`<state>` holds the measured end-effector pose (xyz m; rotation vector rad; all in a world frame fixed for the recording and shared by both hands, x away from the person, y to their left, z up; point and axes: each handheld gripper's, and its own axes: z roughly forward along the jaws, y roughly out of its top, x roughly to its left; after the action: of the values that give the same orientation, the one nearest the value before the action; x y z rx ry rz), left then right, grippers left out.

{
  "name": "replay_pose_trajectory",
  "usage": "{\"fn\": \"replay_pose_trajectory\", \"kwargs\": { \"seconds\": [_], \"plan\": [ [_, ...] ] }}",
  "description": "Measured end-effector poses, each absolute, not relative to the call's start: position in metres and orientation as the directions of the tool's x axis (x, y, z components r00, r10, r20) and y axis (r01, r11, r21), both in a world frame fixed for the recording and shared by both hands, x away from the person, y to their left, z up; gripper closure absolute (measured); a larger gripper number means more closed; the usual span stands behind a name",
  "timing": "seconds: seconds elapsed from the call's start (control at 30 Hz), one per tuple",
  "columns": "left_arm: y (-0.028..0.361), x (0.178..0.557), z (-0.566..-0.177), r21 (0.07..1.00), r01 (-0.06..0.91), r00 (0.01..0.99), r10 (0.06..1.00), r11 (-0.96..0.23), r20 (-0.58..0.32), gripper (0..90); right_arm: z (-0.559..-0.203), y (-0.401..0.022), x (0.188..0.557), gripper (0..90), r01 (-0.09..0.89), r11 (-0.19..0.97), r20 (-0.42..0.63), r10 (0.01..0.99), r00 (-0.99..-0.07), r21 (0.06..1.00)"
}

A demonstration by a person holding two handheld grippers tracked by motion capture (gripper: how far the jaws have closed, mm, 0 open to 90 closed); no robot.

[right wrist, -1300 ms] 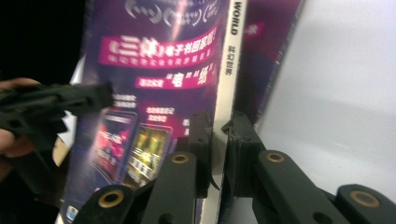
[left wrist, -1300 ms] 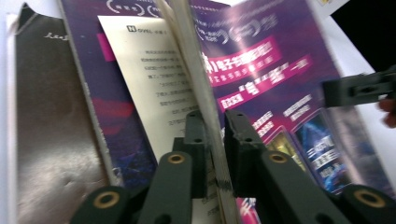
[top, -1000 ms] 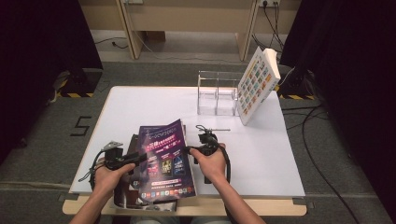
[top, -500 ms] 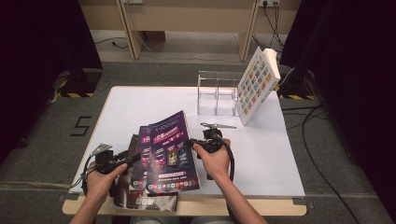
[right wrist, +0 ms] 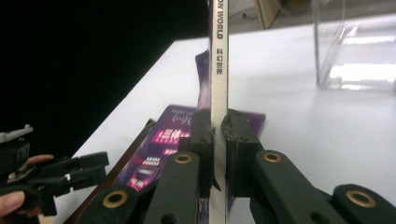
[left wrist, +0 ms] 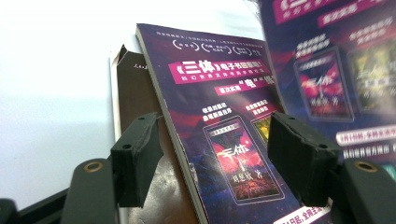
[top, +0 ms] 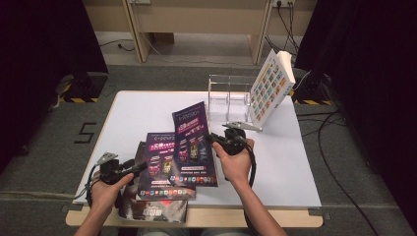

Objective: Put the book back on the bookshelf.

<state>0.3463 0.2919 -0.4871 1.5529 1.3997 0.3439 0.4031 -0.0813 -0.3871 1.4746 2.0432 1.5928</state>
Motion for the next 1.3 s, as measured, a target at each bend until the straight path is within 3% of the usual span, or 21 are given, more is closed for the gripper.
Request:
{"fn": "replay_pose_trajectory", "kwargs": {
  "seconds": [1.3],
  "plan": [
    [0.297,0.346,-0.488,0.801,0.580,0.277,0.887,0.152,-0.369,34.1,-0.328,-0.132,0.408,83.9,0.357,-0.179,0.331,0.840,-0.429,0.917]
  ]
}}
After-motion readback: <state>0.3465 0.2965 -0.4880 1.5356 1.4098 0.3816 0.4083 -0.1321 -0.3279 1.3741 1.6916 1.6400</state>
